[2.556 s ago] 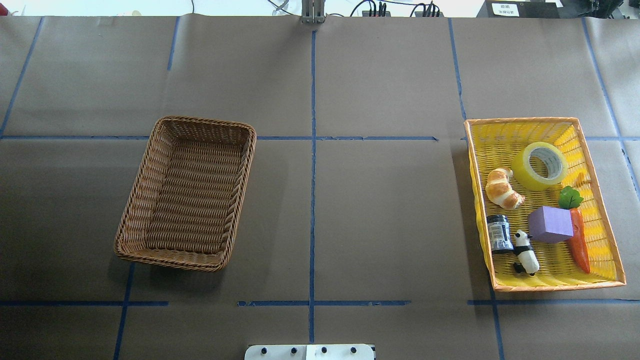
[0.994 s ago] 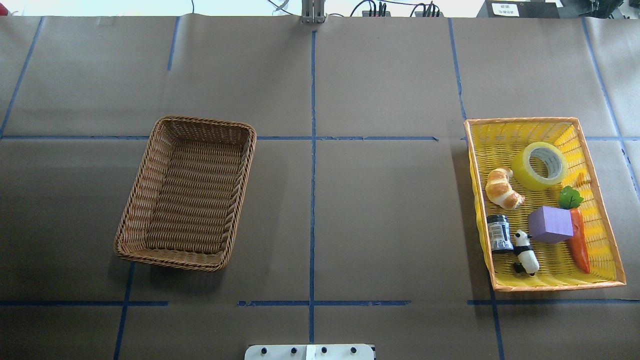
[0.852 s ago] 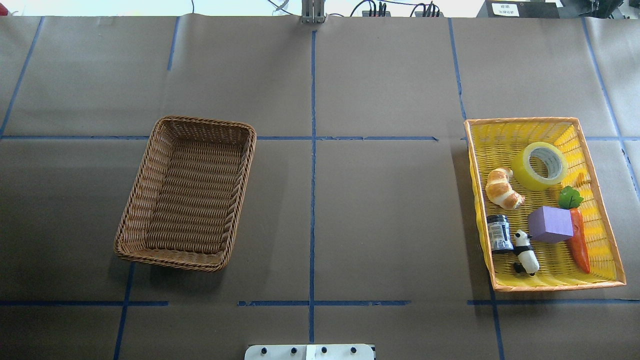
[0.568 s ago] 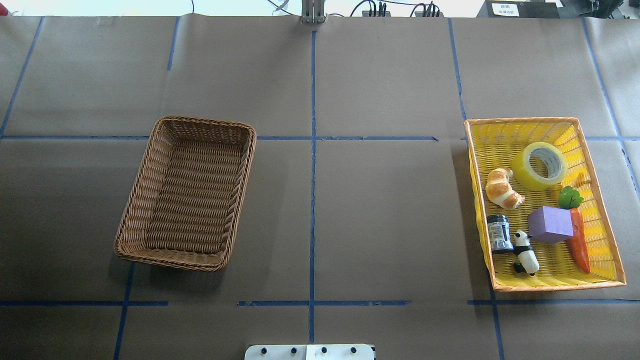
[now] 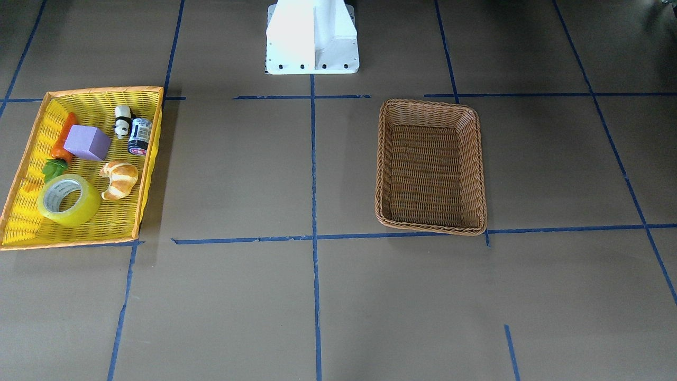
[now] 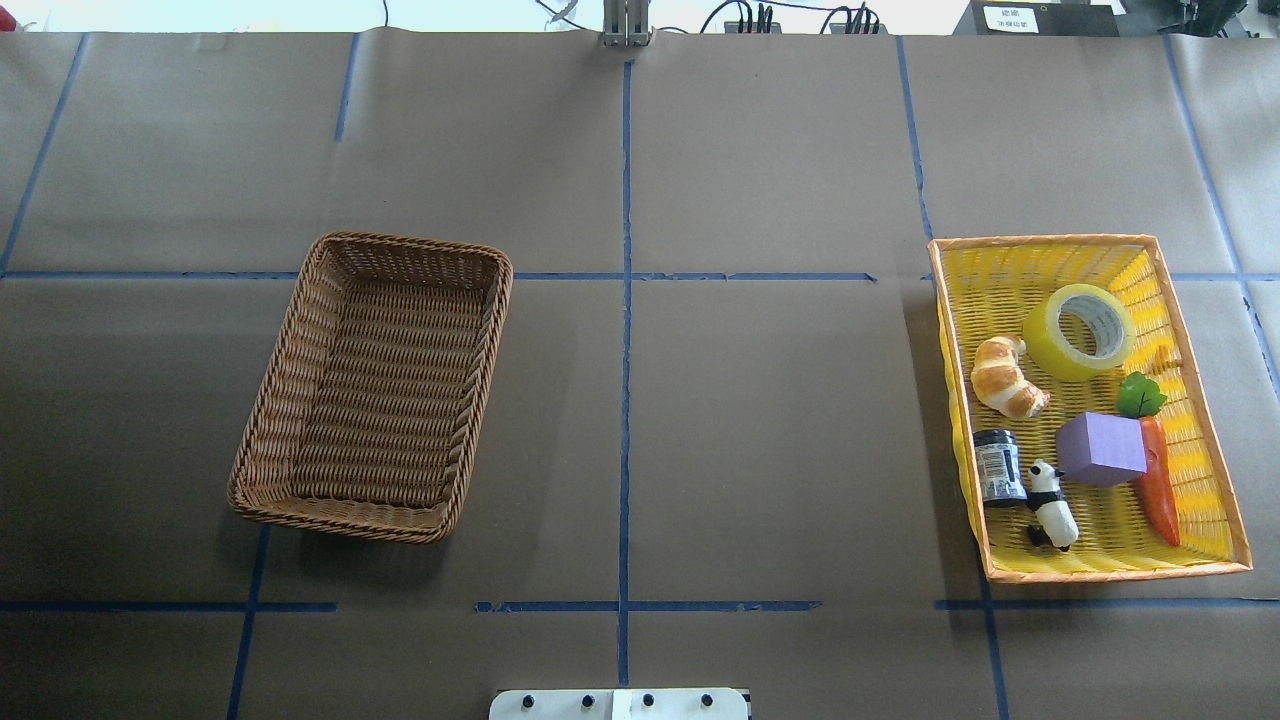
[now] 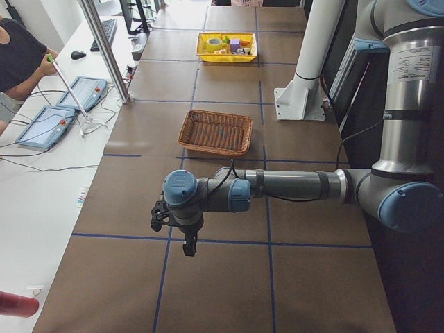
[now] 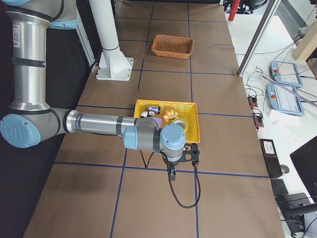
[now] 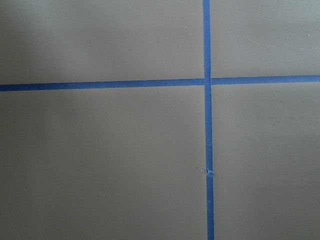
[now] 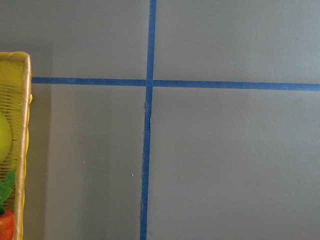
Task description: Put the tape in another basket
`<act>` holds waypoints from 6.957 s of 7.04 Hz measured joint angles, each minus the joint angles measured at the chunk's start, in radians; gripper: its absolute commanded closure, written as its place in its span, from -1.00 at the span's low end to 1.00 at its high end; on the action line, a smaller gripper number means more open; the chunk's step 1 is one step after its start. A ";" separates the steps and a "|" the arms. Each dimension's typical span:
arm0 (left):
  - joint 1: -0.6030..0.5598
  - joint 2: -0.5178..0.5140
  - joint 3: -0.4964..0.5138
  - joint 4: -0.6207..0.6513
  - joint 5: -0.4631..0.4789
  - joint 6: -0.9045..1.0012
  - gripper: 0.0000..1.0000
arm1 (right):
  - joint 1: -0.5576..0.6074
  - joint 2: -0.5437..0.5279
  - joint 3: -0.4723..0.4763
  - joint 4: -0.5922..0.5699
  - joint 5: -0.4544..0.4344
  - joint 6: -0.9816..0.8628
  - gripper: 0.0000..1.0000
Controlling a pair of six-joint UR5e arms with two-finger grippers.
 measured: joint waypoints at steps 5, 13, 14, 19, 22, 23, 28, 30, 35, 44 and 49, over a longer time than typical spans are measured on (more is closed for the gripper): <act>0.000 0.001 -0.007 -0.001 0.000 0.000 -1.00 | -0.070 0.080 0.068 -0.001 0.021 0.115 -0.99; 0.000 0.004 -0.010 -0.002 -0.002 0.004 -1.00 | -0.472 0.079 0.090 0.333 -0.118 0.746 -0.98; 0.000 0.004 -0.011 -0.002 -0.002 0.004 -1.00 | -0.492 0.094 0.046 0.380 -0.122 0.762 -0.98; -0.001 0.005 -0.010 -0.003 -0.039 0.005 -1.00 | -0.554 0.138 -0.042 0.423 -0.126 0.773 -0.98; 0.000 0.007 -0.008 -0.002 -0.041 0.005 -1.00 | -0.583 0.140 -0.059 0.423 -0.136 0.773 -0.98; -0.001 0.007 -0.008 -0.002 -0.041 0.005 -1.00 | -0.590 0.140 -0.062 0.423 -0.139 0.773 -0.98; 0.000 0.007 -0.005 -0.002 -0.065 0.004 -1.00 | -0.624 0.148 -0.087 0.424 -0.171 0.773 -0.18; -0.001 0.007 -0.006 -0.002 -0.074 0.004 -1.00 | -0.626 0.151 -0.089 0.424 -0.172 0.769 0.91; 0.000 0.007 -0.006 -0.002 -0.104 -0.001 -1.00 | -0.585 0.148 -0.062 0.424 -0.133 0.764 1.00; 0.027 -0.025 -0.122 -0.034 -0.159 -0.084 -1.00 | -0.587 0.318 0.115 0.769 0.015 1.464 0.96; 0.242 -0.036 -0.109 -0.739 -0.252 -0.927 -1.00 | -0.827 0.365 0.118 1.228 -0.308 2.012 0.95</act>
